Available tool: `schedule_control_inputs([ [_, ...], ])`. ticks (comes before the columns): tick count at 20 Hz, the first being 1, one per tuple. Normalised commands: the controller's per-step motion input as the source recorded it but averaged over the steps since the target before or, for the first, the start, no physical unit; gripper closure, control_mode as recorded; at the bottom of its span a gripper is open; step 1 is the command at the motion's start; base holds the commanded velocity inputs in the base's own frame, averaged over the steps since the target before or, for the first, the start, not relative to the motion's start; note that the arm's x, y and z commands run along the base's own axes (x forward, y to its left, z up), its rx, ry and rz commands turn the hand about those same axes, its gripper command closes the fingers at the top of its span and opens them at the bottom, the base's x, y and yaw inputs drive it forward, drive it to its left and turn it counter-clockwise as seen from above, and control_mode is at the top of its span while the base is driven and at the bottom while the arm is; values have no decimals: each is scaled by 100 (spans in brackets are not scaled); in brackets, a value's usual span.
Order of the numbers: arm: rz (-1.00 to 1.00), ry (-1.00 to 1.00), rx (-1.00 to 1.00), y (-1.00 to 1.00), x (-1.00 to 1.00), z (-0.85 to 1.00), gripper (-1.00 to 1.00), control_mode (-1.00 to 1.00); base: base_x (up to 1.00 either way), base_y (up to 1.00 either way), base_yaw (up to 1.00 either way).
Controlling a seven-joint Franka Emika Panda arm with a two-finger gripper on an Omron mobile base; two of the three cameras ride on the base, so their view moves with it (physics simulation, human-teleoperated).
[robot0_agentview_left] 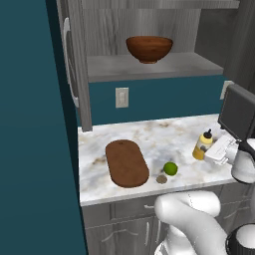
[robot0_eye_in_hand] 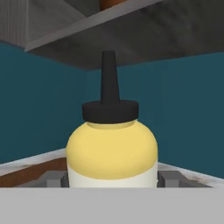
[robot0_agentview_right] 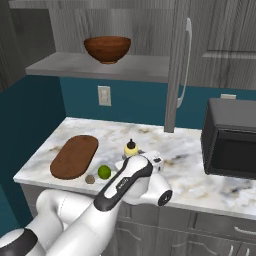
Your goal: Open the cabinet. Place the bowl and condiment on the counter. Then place the lime and garlic on the cutting board.
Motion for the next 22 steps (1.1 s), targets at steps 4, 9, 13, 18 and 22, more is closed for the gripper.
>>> schedule_control_inputs([
  [4, 5, 0, 0, -3, 12, -18, 100, -100, 0, 0, 0],
  [9, 5, 0, 0, -3, 13, -16, 100, -100, 0, 0, 0],
  [13, 4, 0, 0, -2, 15, -16, 100, -100, 0, 0, 0],
  [18, 4, 0, 0, -1, 16, -16, 100, -100, 0, 0, 0],
  [22, 3, -2, 0, -1, 14, -14, 100, -100, 0, 0, 0],
])
